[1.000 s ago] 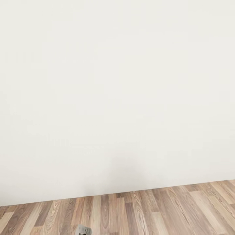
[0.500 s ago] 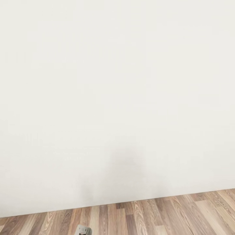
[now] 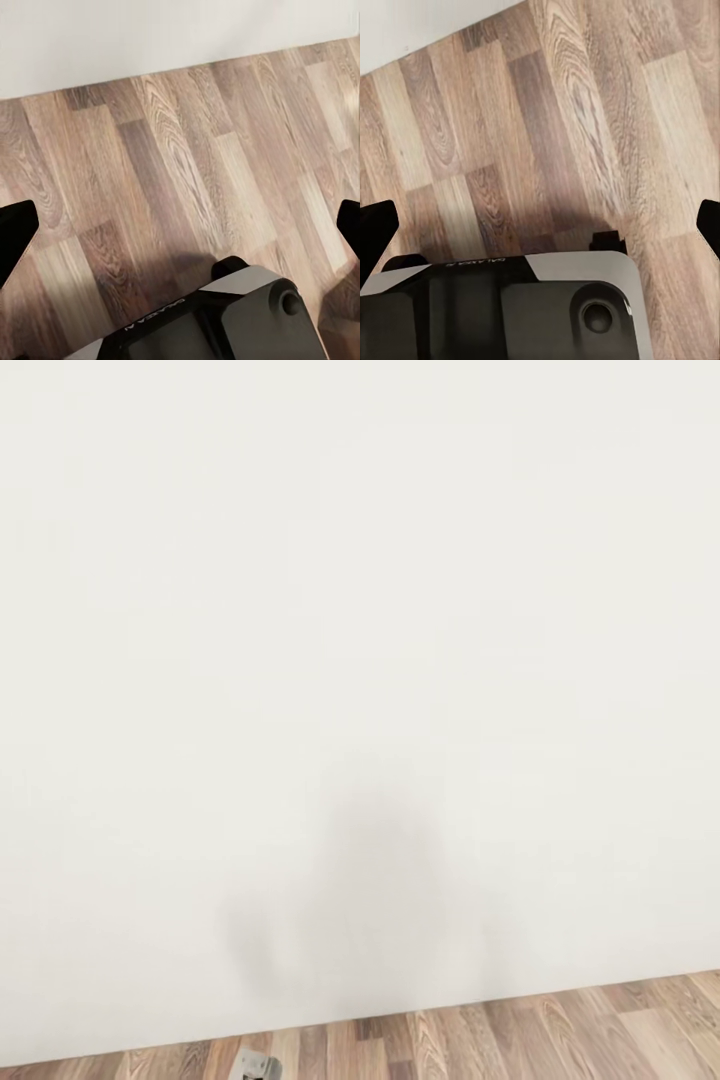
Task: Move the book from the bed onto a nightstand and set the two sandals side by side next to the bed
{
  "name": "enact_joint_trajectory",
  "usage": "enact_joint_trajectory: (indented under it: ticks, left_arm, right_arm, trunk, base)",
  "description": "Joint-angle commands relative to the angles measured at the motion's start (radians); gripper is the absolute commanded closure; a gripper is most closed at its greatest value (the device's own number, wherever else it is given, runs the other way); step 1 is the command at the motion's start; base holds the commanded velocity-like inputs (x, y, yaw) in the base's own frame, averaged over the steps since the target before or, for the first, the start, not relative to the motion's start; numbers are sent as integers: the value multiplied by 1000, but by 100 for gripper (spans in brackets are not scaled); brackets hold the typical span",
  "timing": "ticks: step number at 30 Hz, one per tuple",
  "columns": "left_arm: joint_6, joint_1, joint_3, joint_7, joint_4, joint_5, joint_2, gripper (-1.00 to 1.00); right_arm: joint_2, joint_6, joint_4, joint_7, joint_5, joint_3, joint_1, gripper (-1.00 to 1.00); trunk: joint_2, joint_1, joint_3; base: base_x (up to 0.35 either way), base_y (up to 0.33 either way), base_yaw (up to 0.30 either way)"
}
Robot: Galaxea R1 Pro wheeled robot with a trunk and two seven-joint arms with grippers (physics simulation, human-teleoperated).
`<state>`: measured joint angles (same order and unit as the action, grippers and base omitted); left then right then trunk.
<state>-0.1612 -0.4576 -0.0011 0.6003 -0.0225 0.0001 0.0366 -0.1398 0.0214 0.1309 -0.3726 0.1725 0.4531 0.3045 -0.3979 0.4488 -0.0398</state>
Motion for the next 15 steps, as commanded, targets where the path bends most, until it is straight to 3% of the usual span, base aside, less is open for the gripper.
enact_joint_trajectory:
  ticks: [1, 6, 15]
  left_arm:
    - [-5, -1, 0, 3, 1, 0, 0, -100]
    - [-5, -1, 0, 3, 1, 0, 0, -100]
    - [-6, -1, 0, 3, 2, 0, 1, -100]
  right_arm:
    - [0, 3, 1, -5, 10, 9, 1, -100]
    - [0, 3, 1, -5, 9, 9, 1, -100]
    - [0, 2, 1, -5, 10, 9, 1, -100]
  trunk:
    - [-2, 1, -2]
    - [-2, 1, -4]
    - [-2, 1, -11]
  base:
    - [327, 0, 0]
    - [227, 0, -84]
    - [27, 0, -234]
